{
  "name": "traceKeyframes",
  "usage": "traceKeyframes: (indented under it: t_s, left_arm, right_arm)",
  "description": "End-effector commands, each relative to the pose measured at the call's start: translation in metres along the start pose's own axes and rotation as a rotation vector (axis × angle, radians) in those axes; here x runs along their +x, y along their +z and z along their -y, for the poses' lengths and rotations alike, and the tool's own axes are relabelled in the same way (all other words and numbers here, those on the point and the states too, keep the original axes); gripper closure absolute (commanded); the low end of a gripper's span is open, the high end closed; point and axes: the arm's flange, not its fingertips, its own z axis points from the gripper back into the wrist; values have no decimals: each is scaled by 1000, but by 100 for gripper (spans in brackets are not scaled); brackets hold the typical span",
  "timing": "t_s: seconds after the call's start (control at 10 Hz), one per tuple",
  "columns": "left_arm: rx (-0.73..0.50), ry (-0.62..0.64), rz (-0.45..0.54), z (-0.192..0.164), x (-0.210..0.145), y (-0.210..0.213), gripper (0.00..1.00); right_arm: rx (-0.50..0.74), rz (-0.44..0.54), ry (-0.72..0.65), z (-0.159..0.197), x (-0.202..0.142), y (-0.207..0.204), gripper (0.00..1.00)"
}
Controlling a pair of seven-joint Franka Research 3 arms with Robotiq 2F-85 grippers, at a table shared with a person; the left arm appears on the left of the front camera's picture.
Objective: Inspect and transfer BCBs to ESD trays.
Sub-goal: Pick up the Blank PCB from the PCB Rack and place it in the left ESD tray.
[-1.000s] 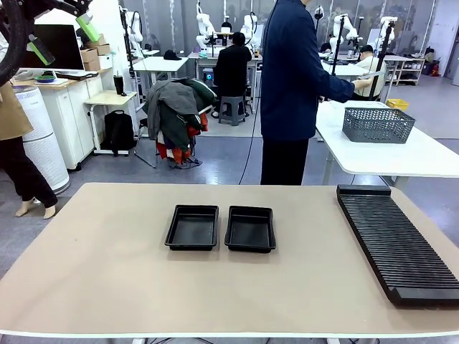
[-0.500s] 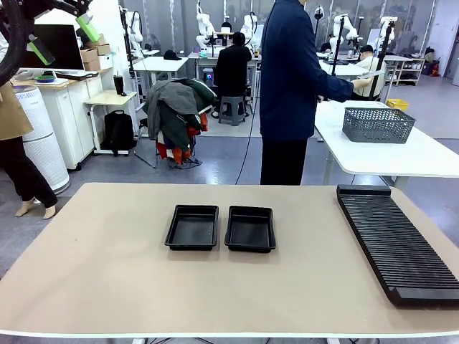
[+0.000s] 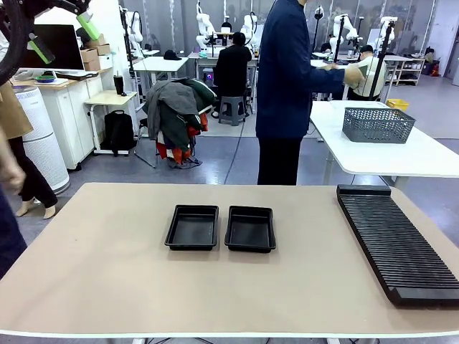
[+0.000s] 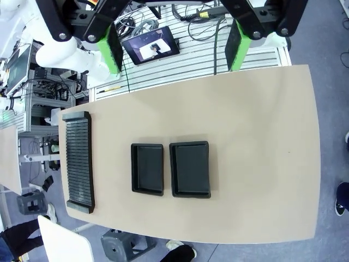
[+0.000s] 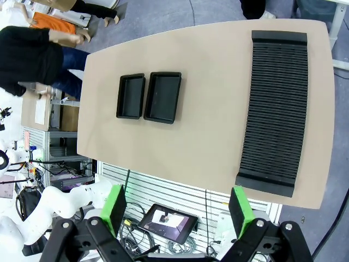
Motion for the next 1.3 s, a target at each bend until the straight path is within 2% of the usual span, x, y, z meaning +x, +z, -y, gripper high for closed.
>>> traceKeyframes:
  t_s: [0.0, 0.5, 0.8, 0.9, 1.2]
  left_arm:
    - [6, 26, 32, -3, -5, -12, 0]
    - [-17, 36, 38, -4, -6, -24, 0]
    - [-15, 69, 34, -6, -6, -22, 0]
    - [-3, 20, 29, -6, -1, -18, 0]
    - [-3, 20, 29, -6, -1, -18, 0]
  right_arm:
    - [-13, -12, -2, -2, 3, 8, 0]
    - [-30, -54, -15, -3, 8, 20, 0]
    - [-15, -37, 5, -5, 6, 16, 0]
    - [-15, -37, 5, -5, 6, 16, 0]
    - [-15, -37, 5, -5, 6, 16, 0]
